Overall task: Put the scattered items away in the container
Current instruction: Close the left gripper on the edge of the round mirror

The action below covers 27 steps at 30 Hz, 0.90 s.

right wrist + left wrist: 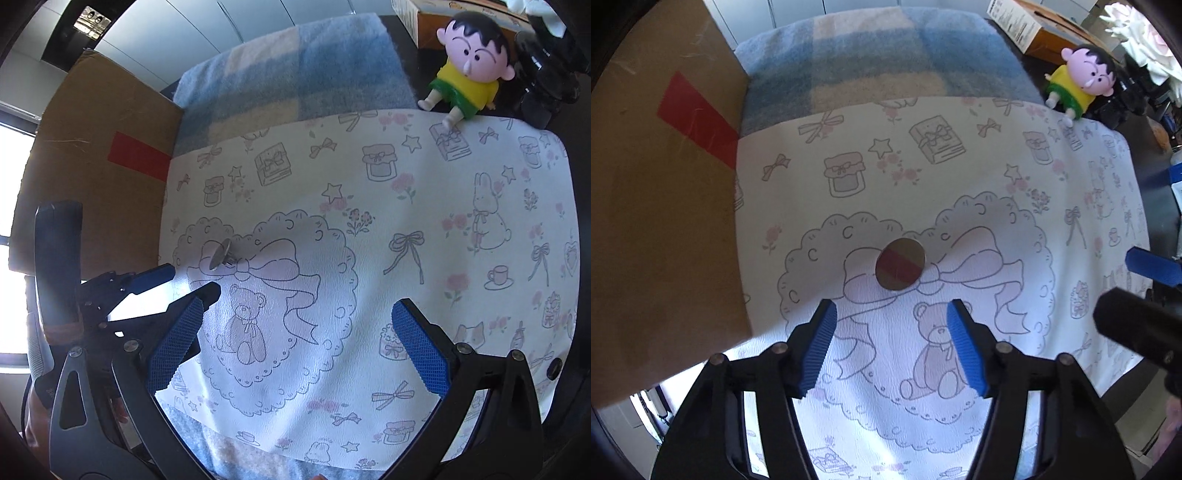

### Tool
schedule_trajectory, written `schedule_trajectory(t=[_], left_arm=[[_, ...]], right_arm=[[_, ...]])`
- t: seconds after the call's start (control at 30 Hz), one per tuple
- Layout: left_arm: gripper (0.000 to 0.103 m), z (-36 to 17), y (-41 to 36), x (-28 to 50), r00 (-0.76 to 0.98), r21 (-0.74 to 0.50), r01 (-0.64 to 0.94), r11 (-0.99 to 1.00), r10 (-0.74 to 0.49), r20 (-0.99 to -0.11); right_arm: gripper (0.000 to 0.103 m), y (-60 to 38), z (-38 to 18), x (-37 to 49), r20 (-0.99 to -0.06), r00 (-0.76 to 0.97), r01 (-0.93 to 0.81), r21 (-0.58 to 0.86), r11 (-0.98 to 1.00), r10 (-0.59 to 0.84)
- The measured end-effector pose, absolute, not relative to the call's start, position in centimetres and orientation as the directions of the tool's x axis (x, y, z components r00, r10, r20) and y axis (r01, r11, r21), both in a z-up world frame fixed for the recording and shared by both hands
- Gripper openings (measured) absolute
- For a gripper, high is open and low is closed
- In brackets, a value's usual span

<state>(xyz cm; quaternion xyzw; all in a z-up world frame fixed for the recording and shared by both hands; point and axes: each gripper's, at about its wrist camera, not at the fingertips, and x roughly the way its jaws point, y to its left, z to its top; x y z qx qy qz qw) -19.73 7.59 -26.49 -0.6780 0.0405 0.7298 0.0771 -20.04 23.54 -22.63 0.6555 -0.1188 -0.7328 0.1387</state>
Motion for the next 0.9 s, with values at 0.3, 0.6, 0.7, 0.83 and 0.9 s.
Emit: schedule_trajectory(t=[0.3, 0.6, 0.7, 0.83, 0.9], left_arm=[[0.051, -28.4, 7.9, -21.5, -0.048, -0.033, -0.174, -0.984, 0.042, -0.998], [0.035, -29.3, 8.3, -21.9, -0.032, -0.053, -0.196, -0.979, 0.061, -0.998], [0.032, -29.5, 8.3, -21.8, -0.029, -0.061, -0.192, -0.980, 0.068, -0.997], [0.026, -29.4, 8.2, -21.6, -0.023, -0.085, -0.184, -0.979, 0.090, -0.996], [0.023, -29.2, 8.1, -21.5, -0.022, -0.099, -0.182, -0.978, 0.104, -0.994]], right_arm=[[0.103, 23.2, -24.7, -21.7, -0.921, -0.076, 0.014, 0.382, -0.924, -0.382], [0.103, 23.2, -25.5, -22.9, -0.917, -0.072, 0.000, 0.393, -0.919, -0.392], [0.103, 23.2, -25.4, -23.1, -0.916, -0.075, 0.002, 0.394, -0.919, -0.393], [0.103, 23.3, -25.4, -23.3, -0.916, -0.076, -0.003, 0.395, -0.919, -0.394], [0.103, 23.2, -25.4, -23.4, -0.916, -0.076, -0.003, 0.395, -0.919, -0.394]])
